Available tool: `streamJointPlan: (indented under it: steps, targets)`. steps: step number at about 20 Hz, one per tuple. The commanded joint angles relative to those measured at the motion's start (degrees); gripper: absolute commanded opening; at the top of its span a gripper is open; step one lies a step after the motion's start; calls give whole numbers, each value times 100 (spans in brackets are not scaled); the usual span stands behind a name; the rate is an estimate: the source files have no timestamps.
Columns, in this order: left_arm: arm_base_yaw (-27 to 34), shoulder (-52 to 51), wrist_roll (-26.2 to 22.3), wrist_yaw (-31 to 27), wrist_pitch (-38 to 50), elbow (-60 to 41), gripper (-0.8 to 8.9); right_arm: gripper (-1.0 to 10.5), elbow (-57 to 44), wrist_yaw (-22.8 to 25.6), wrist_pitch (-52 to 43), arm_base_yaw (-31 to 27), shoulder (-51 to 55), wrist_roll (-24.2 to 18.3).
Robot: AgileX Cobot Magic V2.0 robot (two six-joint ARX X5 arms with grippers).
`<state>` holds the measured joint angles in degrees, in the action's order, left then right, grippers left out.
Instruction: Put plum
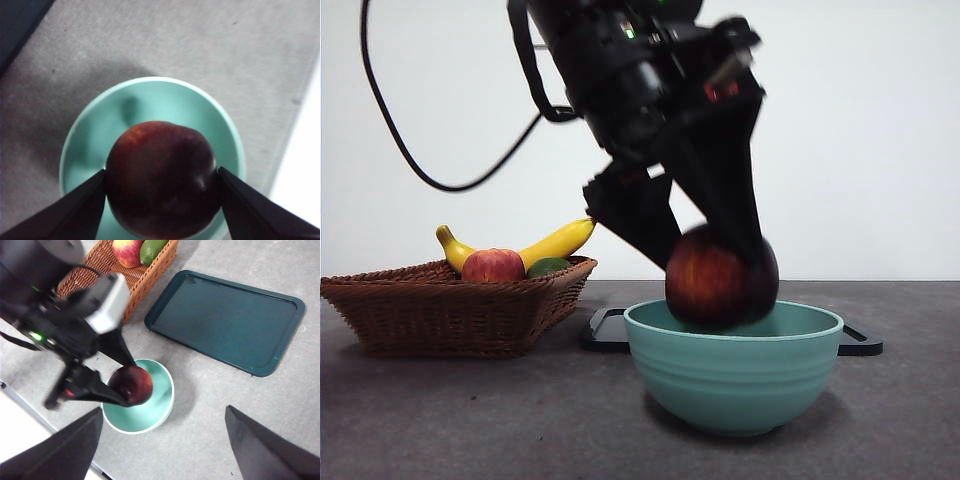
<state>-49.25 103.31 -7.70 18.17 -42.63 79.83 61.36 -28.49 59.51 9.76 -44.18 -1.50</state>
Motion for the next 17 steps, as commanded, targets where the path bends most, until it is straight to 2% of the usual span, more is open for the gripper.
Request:
streamJointPlan:
  steps: [1, 14, 17]
  targets:
    - [-120, 245, -131, -61, 129, 109, 279, 390, 105, 2, -50, 24, -33, -2]
    - [-289, 570, -350, -382, 168, 109, 282, 390, 105, 2, -52, 24, -33, -4]
    - [-302, 570, -345, -380, 151, 109, 362, 390, 105, 2, -52, 24, -33, -4]
